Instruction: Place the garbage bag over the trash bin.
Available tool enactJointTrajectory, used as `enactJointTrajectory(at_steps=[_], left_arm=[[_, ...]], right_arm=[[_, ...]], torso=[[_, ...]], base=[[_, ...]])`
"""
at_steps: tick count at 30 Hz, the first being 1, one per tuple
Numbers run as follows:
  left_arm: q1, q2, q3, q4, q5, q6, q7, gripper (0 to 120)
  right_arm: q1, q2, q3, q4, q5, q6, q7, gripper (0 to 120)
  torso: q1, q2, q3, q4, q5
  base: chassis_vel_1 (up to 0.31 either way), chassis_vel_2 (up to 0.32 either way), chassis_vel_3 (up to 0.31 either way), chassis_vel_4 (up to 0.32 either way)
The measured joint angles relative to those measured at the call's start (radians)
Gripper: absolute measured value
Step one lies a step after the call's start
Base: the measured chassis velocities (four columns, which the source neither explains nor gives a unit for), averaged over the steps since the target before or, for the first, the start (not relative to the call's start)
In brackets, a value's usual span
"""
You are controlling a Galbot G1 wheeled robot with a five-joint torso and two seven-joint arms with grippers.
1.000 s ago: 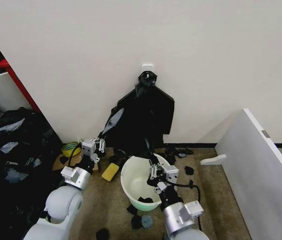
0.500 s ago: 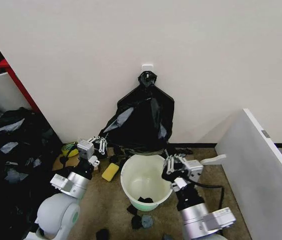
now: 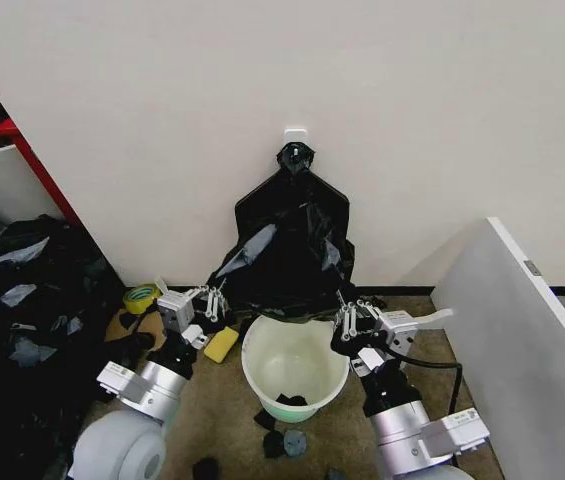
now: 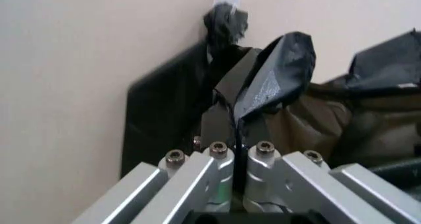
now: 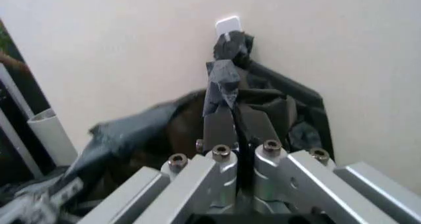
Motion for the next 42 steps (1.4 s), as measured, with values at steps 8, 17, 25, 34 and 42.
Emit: enactJointTrajectory(at_steps=[8,17,25,34,42], left_arm=[[0.023,-0.029,0.071,0.03,-0.063,0.038,-0.032,0],[0.043,-0.035,0.1,0.041,-0.073,0.1,-0.105,0],[0.063,-0.026,0.128,0.051,-0.042,0.15,-0.164,0],[0.065,-0.006,0.132,0.054,0.114,0.149,-0.176,0],[0.039,0.034,0.143,0.095,0.15,0.139,-0.163,0]], right_arm=[[-0.008,-0.008,0.002,-0.002,0.03,-0.069,0.061,0],[-0.006,-0.035,-0.003,-0.004,0.123,-0.134,0.118,0],[0.014,-0.049,-0.003,-0.011,0.224,-0.161,0.145,0],[0.015,-0.064,-0.018,-0.064,0.324,-0.163,0.172,0],[0.033,-0.062,-0.013,-0.126,0.353,-0.141,0.176,0]], torso=[[0.0,0.0,0.0,-0.0001,0.0001],[0.0,0.0,0.0,-0.0001,0.0],[0.0,0.0,0.0,-0.0001,0.0],[0.0,0.0,0.0,0.0,0.0],[0.0,0.0,0.0,-0.0001,0.0001]], base=[[0.0,0.0,0.0,0.0],[0.0,0.0,0.0,0.0],[0.0,0.0,0.0,0.0],[0.0,0.0,0.0,0.0],[0.0,0.0,0.0,0.0]])
